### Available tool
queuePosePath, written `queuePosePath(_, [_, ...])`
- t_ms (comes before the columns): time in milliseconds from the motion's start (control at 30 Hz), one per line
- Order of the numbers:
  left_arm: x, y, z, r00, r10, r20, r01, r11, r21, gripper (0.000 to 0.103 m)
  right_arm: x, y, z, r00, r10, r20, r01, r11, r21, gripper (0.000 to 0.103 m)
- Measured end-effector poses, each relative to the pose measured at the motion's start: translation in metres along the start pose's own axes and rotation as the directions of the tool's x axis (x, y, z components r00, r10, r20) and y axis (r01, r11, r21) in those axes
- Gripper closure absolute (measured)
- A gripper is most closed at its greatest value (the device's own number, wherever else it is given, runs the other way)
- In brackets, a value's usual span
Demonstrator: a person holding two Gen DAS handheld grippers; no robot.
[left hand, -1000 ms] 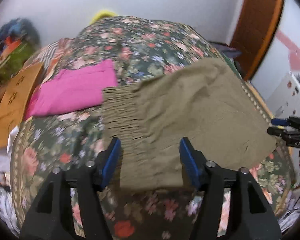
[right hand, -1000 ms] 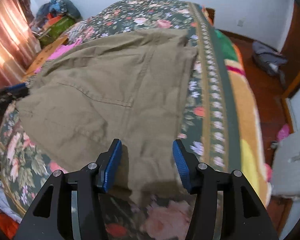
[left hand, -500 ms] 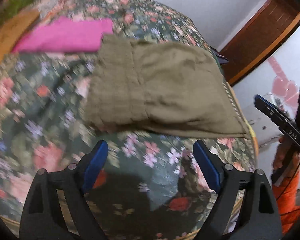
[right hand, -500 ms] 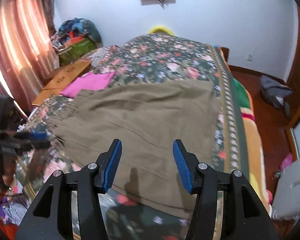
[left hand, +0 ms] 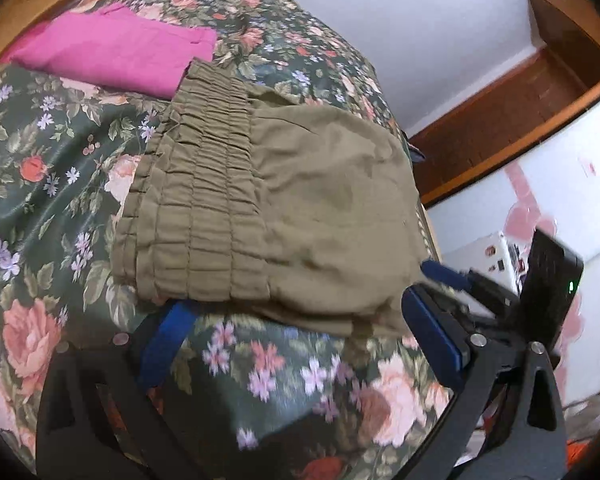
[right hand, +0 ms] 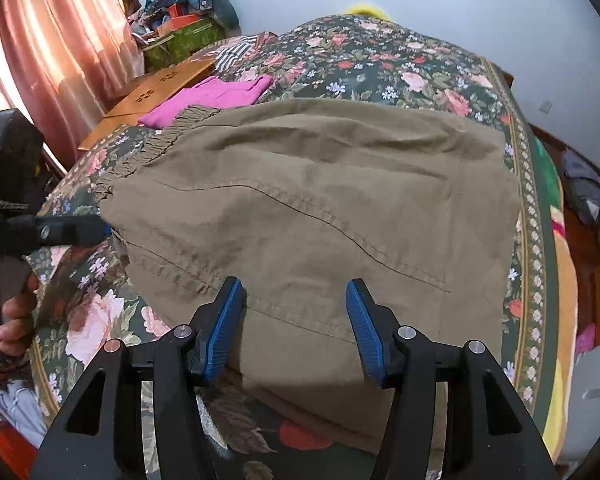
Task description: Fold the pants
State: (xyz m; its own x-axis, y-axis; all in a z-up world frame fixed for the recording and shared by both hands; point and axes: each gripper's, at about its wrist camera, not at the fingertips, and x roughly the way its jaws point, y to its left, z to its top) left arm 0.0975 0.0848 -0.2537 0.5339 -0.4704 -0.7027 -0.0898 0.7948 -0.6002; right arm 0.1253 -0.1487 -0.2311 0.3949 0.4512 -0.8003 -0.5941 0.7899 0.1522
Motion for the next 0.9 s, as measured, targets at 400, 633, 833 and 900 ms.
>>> queuePosePath(400, [0.033,0.009,0.037,0.993,0.114,-0.025,-0.116,0.992,-0.057,0.001,0.001,-0.003,-0.002,1.000,0.024,0.015,-0.024,0.999,0.032,0.051])
queuePosePath(633, [0.032,0.002,0.042,0.981,0.194,0.018,-0.194,0.981,0.018,0.040,-0.001,-0.003,-0.003,0.999,0.029,0.018,-0.029,0.999,0.041,0.051])
queuePosePath(833, [0.019,-0.018,0.037,0.959,0.262,0.103,-0.272,0.957,0.098,0.059,-0.003,-0.006,0.000,0.999,0.036,0.001,-0.036,0.998,0.059,0.050])
queuePosePath(900, [0.010,-0.026,0.033,0.943,0.301,0.145,-0.320,0.938,0.131,0.063,-0.006,-0.007,0.003,0.999,0.054,-0.009,-0.053,0.996,0.076,0.050])
